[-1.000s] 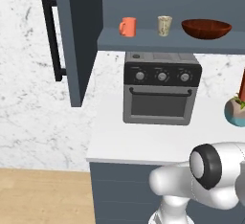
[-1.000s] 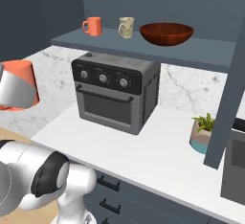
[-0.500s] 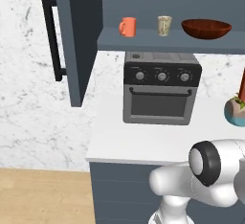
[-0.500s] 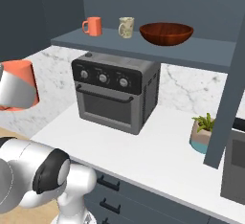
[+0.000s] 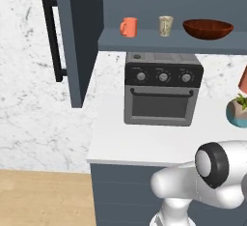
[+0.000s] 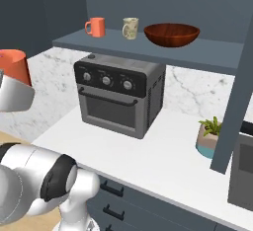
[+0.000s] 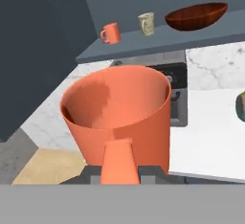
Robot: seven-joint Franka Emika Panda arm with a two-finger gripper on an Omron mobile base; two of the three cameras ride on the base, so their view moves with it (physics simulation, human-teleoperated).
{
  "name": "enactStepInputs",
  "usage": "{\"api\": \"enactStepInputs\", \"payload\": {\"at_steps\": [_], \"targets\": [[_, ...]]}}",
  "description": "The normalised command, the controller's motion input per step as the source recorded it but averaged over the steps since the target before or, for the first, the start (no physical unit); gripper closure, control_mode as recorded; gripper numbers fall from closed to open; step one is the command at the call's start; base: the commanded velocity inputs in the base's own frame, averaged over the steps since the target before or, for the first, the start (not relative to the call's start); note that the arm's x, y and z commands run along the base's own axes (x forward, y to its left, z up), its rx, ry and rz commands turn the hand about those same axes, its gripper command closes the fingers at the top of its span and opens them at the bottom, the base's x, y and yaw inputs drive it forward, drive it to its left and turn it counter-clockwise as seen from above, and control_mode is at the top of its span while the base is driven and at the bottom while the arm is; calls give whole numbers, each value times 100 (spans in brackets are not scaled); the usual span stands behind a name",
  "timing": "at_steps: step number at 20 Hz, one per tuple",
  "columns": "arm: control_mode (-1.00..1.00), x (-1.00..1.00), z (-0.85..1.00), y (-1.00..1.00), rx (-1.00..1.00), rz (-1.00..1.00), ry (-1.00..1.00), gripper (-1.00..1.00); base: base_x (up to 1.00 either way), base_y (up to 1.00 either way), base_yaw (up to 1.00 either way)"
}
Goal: Gather all objects into one cabinet and sort the glasses and bowls to opposite sides.
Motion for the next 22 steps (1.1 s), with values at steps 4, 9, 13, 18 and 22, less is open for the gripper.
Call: {"api": "enactStepInputs", "payload": {"at_steps": [4,9,13,18,22], "targets": [[-100,19,81,23,1,0,-6,100,0,0,0],[-100,62,84,4,-19,0,1,100,0,0,0],[-100,74,58,-1,-27,1,1,100,0,0,0],[-100,79,-8,8,-1,4,0,100,0,0,0],[-100,97,-8,0,2,0,0,100,0,0,0]]}}
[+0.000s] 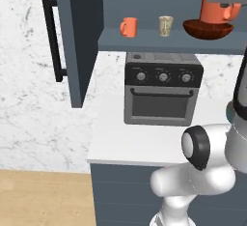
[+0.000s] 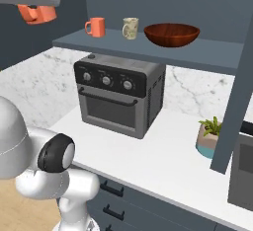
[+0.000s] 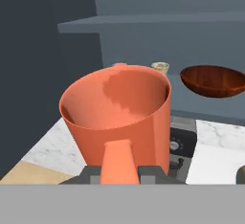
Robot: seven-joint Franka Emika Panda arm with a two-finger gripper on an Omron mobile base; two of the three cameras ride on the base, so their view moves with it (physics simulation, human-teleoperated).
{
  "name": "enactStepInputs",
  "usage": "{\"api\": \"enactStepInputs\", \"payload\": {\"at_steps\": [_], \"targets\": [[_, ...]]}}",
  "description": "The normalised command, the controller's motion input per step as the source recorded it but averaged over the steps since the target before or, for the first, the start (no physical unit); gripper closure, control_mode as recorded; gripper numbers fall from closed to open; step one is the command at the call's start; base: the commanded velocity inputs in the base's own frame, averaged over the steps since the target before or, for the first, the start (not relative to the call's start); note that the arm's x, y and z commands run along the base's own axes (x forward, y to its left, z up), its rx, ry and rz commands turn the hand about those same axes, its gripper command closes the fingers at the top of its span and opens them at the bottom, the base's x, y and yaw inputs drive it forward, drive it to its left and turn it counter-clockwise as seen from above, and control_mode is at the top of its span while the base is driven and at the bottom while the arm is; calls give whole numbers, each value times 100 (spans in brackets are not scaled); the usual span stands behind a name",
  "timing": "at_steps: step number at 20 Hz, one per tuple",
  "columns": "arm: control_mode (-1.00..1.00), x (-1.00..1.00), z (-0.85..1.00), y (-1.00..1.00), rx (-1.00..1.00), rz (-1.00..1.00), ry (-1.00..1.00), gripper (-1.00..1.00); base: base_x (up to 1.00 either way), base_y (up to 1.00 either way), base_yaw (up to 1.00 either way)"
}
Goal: Gather all objects into one cabinet and sort the glasses and bowls to opposite sides.
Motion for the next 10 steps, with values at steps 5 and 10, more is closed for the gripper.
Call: {"api": "enactStepInputs", "payload": {"at_steps": [5,10], "targets": [[-100,81,-17,0,5,0,-1,100,0,0,0],[-100,43,-65,0,13,0,-21,100,0,0,0]]}}
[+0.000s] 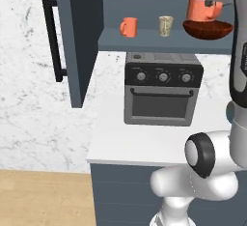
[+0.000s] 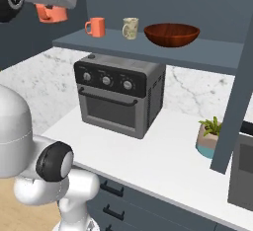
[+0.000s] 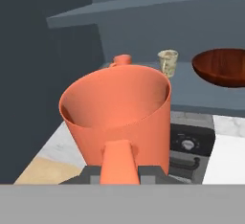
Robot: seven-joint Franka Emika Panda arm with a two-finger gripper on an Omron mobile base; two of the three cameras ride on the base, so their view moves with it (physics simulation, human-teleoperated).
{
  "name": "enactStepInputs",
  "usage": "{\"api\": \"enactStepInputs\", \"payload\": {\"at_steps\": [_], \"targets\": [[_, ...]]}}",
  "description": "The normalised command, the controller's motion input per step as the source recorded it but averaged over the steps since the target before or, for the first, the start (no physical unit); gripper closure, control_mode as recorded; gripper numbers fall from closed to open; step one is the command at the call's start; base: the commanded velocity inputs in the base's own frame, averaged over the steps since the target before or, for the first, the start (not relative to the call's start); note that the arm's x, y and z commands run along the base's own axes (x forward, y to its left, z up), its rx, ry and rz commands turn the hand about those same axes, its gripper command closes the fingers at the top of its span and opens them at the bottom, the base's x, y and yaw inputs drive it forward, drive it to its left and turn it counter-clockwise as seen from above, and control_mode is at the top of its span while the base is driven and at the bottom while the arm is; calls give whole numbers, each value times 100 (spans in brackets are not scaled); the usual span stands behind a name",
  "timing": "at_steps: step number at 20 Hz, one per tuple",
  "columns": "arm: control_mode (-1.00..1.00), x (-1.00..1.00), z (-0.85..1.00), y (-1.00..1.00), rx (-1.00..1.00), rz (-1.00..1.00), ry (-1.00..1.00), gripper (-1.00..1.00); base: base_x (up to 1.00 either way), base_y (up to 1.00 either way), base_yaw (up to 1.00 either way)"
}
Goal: Gather all objects into one cabinet and sort the glasses and bowls to opposite sides.
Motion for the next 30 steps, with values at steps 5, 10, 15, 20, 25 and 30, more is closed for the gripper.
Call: {"api": "enactStepInputs", "payload": {"at_steps": [5,10,15,20,25,30], "targets": [[-100,52,-55,1,10,0,-18,100,0,0,0],[-100,64,-24,3,2,0,-5,100,0,0,0],[-100,85,-10,1,-5,0,0,100,0,0,0],[-100,86,0,0,-14,0,0,100,0,0,0],[-100,62,-6,-7,-20,0,0,100,0,0,0],[-100,43,-24,-51,-11,-4,12,100,0,0,0]]}}
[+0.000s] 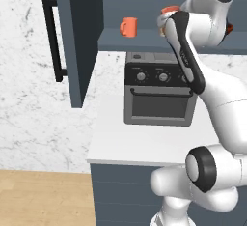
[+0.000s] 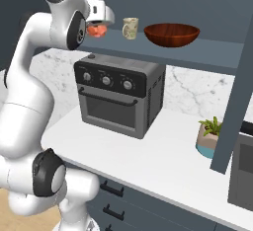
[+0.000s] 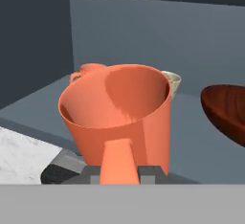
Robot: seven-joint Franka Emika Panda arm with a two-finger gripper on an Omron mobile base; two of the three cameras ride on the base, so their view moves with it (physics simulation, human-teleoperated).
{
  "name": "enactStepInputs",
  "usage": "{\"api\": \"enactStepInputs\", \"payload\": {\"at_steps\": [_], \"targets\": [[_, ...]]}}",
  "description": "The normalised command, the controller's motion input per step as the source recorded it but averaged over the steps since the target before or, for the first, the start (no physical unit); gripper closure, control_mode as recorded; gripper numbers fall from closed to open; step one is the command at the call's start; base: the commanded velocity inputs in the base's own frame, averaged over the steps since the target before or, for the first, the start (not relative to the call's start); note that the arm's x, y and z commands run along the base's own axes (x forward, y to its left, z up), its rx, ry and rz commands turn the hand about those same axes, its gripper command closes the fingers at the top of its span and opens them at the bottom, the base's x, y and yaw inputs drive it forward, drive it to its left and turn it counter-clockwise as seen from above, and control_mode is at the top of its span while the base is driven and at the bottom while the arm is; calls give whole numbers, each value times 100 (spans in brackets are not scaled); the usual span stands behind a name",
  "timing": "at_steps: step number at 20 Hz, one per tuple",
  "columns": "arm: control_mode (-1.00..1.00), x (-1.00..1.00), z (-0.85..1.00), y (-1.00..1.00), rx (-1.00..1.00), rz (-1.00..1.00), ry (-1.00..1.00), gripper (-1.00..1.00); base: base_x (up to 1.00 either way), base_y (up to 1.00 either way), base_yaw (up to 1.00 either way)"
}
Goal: Gather all objects into one cabinet and sort the glasses and bowls to opposite sides.
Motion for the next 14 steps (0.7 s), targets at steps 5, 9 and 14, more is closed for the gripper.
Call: {"api": "enactStepInputs", "payload": {"at_steps": [5,9,14], "targets": [[-100,45,-23,-7,4,-3,7,100,0,0,0],[-100,45,-1,39,19,-1,0,100,0,0,0],[-100,46,-26,7,10,0,0,100,0,0,0]]}}
